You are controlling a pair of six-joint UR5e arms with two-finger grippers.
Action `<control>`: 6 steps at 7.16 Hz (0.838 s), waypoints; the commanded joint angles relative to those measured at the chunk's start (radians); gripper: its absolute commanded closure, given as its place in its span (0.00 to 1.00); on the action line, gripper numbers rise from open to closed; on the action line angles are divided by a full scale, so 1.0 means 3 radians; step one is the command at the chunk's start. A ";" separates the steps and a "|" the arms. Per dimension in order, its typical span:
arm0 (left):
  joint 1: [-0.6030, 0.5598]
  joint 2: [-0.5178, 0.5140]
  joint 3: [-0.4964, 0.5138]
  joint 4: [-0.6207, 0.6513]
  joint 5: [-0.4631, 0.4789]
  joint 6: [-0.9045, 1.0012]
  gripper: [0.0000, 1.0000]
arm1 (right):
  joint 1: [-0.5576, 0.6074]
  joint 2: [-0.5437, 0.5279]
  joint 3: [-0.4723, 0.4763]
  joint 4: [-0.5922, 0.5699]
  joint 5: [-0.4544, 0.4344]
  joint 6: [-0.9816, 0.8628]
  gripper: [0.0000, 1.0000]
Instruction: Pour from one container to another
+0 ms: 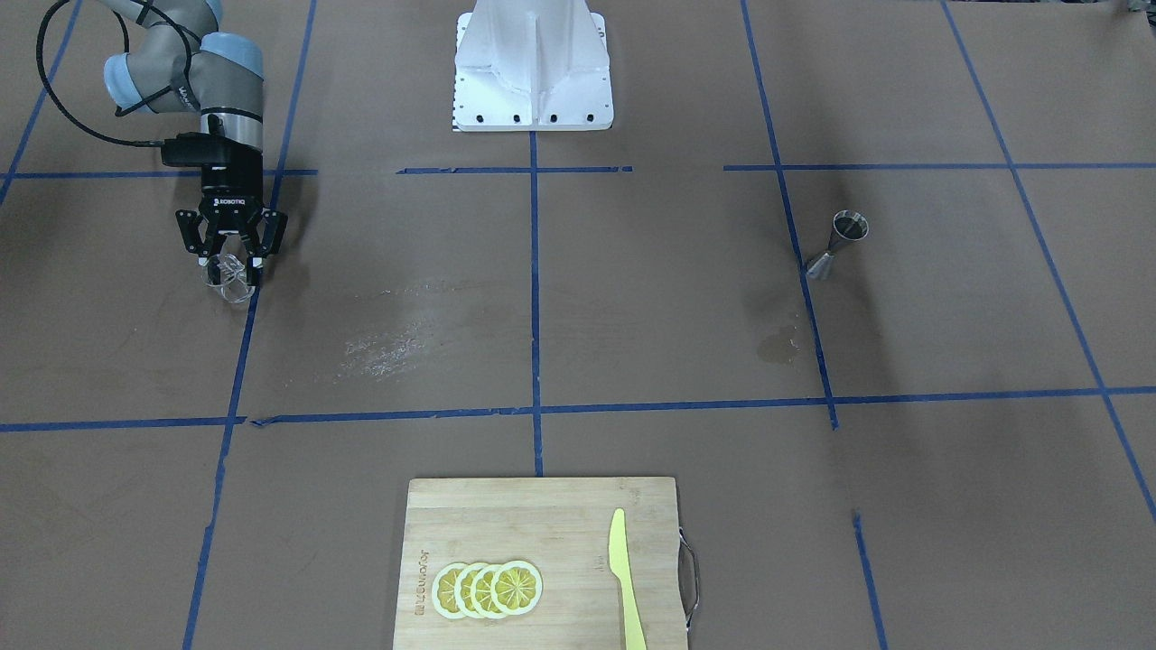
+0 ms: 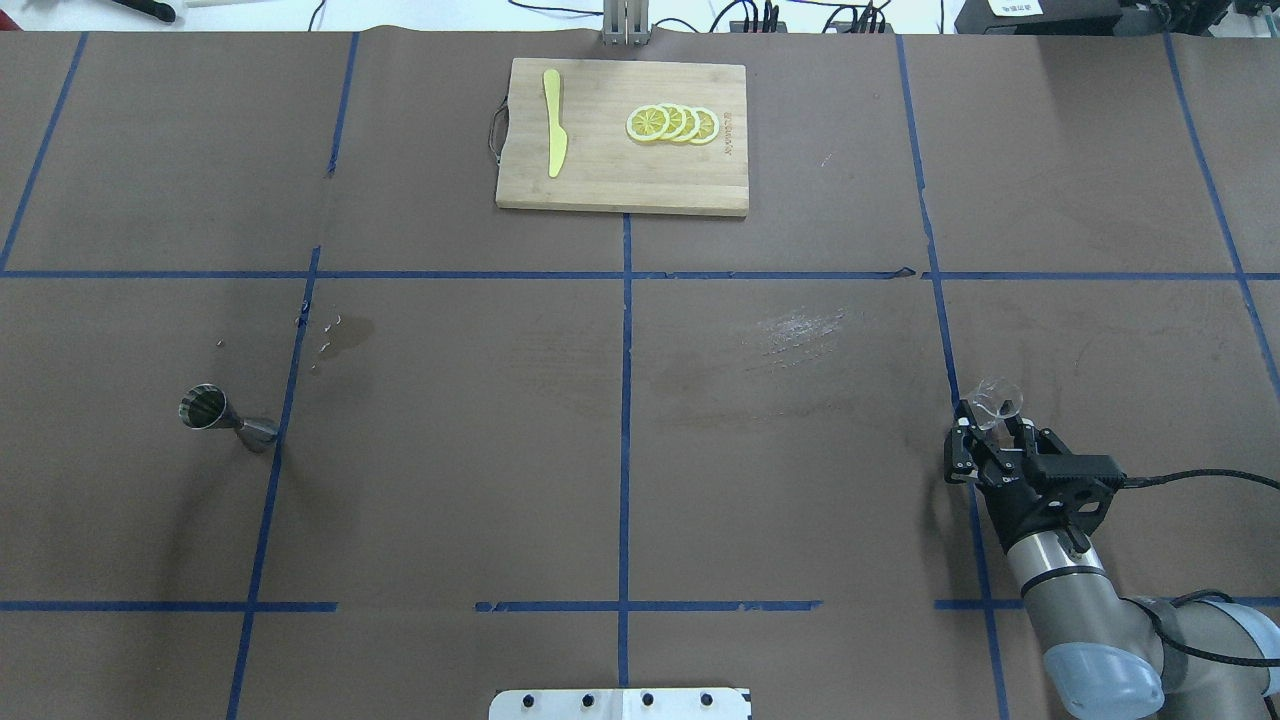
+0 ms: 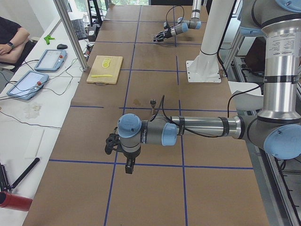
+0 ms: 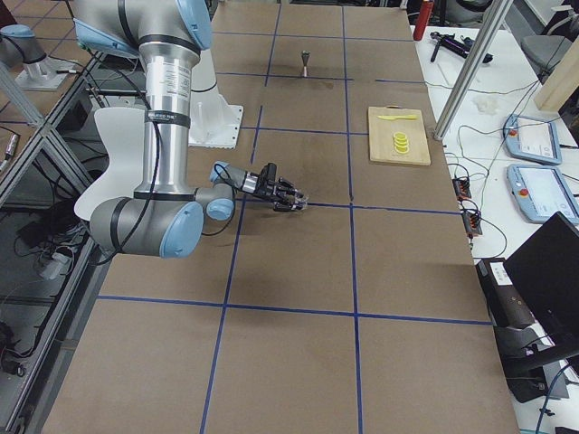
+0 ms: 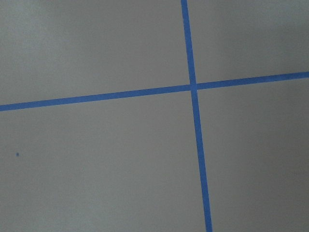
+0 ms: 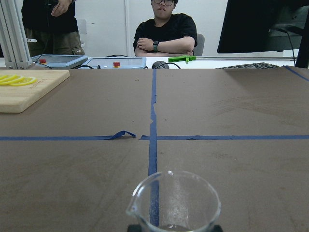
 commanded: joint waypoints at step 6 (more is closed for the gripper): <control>0.0000 -0.0005 0.0006 -0.0026 0.0000 0.0000 0.00 | -0.0015 0.0045 -0.0125 0.0000 -0.0048 0.0078 0.00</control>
